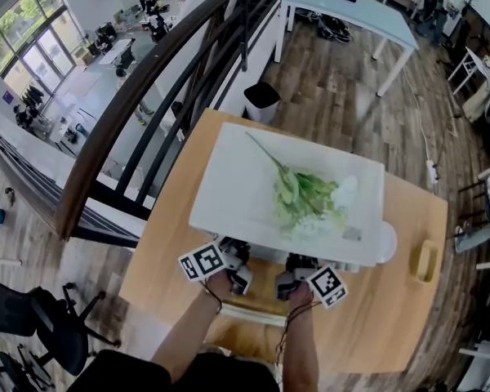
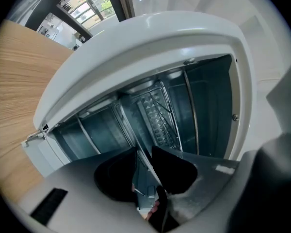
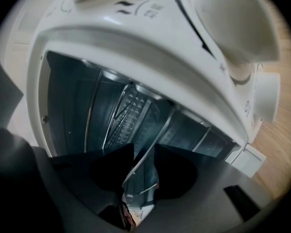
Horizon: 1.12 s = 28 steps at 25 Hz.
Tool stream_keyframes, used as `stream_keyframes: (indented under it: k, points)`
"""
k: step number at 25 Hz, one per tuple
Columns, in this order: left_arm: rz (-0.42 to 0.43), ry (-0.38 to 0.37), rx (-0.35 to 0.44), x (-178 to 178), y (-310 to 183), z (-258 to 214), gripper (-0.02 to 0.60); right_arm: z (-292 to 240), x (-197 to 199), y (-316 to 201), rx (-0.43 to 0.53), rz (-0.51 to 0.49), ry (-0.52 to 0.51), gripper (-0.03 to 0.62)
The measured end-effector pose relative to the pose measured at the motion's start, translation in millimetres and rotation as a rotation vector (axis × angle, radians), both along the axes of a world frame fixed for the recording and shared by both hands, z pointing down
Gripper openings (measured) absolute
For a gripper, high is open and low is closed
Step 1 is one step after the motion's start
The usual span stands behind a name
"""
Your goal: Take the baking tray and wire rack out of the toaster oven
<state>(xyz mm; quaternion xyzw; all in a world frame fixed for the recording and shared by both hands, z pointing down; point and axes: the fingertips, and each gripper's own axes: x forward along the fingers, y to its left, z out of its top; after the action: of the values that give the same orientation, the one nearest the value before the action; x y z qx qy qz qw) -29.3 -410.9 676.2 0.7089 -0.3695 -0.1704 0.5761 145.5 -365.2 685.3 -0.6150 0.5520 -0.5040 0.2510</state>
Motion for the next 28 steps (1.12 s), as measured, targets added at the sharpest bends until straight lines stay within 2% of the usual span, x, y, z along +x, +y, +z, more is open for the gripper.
stream_keyframes:
  k: [10,28]
  points:
    - [-0.017,0.045,-0.043,-4,9,1,0.081,0,-1,7,0.005,0.006,-0.02,0.114]
    - [-0.005,0.053,-0.073,-16,49,1,0.075,-1,-14,46,0.017,0.015,-0.057,0.103]
